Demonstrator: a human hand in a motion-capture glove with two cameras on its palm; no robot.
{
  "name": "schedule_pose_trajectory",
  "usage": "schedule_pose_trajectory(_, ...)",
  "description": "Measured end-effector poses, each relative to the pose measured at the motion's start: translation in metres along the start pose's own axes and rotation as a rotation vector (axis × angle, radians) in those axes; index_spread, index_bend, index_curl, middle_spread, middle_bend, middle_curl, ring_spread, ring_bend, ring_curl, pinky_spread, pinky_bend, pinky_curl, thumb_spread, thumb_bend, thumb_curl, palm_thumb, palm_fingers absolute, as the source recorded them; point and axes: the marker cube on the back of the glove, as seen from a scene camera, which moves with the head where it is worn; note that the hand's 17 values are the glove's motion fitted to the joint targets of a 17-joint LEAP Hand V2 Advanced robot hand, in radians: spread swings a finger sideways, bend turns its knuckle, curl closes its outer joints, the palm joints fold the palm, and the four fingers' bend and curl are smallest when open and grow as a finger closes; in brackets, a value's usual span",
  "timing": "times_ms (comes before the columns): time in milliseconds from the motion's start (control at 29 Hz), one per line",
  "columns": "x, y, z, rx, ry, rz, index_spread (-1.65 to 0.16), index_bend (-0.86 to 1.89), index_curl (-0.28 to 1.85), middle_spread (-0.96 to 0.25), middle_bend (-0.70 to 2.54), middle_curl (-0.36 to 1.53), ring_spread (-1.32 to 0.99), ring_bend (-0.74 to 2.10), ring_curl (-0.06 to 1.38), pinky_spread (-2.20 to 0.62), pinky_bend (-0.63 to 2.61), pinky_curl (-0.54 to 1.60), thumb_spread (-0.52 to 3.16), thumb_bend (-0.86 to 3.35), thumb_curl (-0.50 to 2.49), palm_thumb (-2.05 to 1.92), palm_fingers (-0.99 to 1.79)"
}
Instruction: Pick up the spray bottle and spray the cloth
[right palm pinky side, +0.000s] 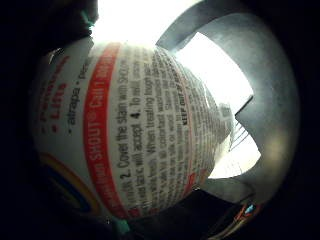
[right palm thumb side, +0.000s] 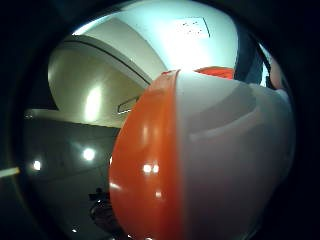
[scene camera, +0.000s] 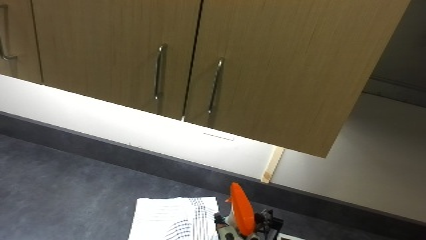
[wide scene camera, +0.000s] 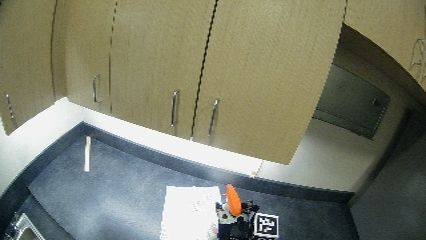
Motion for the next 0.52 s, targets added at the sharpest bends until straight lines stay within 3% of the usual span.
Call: schedule_pose_trajectory(517,-0.019,-0.011,0.017,0.016,0.031,-0.090,-0.21,0.21,0.70,-0.03,0.49,0.60,-0.09,0.44,0.51,0.13,0.12,0.09,0.61,-0.01,0.68,1.23,0.92)
